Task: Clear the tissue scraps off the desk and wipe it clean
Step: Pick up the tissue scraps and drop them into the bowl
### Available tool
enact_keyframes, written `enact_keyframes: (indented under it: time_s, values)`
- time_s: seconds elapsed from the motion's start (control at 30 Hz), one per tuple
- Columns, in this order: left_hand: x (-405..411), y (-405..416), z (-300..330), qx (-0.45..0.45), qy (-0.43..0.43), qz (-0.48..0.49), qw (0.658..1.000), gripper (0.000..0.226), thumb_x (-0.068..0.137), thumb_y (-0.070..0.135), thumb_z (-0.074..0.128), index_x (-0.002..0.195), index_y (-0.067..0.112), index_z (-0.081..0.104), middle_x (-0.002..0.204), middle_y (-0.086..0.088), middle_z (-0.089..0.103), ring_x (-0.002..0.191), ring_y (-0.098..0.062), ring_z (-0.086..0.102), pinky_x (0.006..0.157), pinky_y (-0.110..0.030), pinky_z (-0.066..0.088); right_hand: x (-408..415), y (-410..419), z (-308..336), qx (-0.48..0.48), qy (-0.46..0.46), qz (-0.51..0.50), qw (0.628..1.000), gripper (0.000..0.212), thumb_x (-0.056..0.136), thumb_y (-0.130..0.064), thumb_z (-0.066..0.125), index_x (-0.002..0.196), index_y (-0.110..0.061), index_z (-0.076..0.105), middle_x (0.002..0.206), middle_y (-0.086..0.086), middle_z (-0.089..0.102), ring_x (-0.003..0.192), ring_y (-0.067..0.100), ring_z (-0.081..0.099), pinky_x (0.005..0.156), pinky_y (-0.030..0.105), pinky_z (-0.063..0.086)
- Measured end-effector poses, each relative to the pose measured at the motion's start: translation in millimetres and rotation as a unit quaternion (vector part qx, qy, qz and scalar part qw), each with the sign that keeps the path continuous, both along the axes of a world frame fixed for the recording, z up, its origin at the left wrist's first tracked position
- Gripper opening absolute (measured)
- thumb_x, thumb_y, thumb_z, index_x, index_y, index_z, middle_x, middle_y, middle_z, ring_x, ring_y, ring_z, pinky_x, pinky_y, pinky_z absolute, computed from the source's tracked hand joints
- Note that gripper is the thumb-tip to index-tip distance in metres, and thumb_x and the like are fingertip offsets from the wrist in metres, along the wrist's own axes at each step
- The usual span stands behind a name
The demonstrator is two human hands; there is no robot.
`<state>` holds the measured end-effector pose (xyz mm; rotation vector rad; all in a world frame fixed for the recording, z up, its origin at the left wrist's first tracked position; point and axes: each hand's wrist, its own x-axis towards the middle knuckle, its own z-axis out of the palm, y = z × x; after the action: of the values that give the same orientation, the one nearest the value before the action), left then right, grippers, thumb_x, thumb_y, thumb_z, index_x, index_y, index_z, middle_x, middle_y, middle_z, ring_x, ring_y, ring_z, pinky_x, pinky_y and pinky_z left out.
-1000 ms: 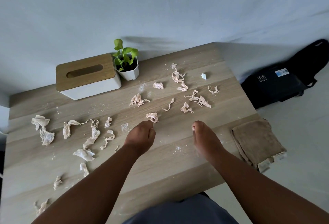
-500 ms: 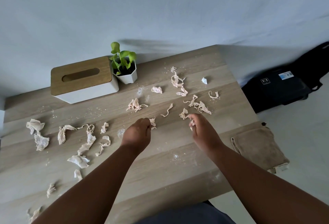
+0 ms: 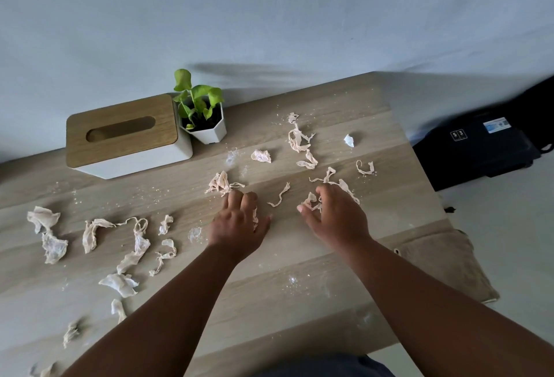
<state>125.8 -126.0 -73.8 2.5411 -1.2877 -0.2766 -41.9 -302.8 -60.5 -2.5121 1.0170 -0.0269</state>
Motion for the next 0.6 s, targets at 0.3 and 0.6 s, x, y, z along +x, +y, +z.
enact_keyframes:
  time_s: [0.3,0.6]
  values:
    - [-15,-46,-18,-0.034,-0.075,-0.048,0.995,0.052,0.094,0.050,0.066,0.118,0.005,0.067,0.107,-0.019,0.062,0.093,-0.038,0.059,0.080,-0.047,0.052,8,-1,-18,-0.075,0.016,0.061,0.995,0.044,0.090,-0.057,0.059,0.101,-0.014,0.057,0.094,0.007,0.061,0.088,0.030,0.062,0.066,0.039,0.049]
    - [-10,-66,-24,-0.052,-0.128,-0.093,0.986,0.026,0.097,0.031,0.064,0.087,0.007,0.068,0.087,-0.016,0.063,0.076,-0.037,0.061,0.069,-0.045,0.051,10,-6,-21,-0.144,0.053,0.090,0.984,0.020,0.097,-0.033,0.064,0.090,-0.014,0.060,0.086,0.010,0.062,0.076,0.033,0.062,0.051,0.039,0.049]
